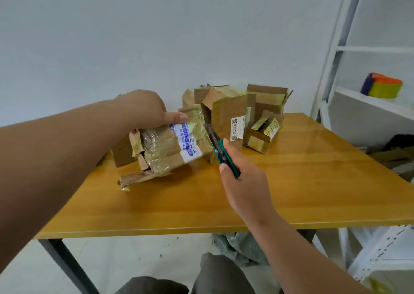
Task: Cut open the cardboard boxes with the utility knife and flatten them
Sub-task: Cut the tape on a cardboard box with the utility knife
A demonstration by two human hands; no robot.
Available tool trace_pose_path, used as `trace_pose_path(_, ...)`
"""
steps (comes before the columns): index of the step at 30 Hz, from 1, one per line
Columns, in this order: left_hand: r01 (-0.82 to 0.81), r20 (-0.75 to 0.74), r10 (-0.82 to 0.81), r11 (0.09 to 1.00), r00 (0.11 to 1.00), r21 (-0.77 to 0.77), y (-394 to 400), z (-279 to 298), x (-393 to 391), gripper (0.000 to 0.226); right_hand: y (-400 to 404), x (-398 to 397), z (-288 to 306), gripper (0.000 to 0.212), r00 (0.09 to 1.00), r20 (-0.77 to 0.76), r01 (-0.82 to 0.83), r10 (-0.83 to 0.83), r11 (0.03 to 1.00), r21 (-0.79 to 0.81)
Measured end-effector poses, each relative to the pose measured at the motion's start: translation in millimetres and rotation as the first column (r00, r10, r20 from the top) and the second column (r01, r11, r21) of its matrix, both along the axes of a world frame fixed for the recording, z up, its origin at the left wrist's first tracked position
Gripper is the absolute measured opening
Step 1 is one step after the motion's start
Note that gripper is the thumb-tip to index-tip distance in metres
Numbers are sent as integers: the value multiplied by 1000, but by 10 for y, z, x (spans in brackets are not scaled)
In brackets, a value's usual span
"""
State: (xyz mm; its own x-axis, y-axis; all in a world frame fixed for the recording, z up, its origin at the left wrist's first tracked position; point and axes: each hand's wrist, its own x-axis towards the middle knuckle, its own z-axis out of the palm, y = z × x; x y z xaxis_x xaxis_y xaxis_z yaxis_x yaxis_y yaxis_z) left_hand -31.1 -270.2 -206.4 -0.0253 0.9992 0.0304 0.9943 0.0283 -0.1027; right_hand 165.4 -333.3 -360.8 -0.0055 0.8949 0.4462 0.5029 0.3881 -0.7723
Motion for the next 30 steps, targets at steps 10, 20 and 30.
trace_pose_path(10,77,50,-72,990,996,-115,109,-118,-82,91,214,-178,32,54,989,138,46,-51,998,37)
trace_pose_path(20,132,100,-126,989,987,-59,176,-193,-136,94,237,-261,107,55,983,146,95,-108,991,94)
trace_pose_path(30,165,11,-165,985,986,-53,256,-229,-73,94,207,-277,8,60,958,226,167,-179,983,70)
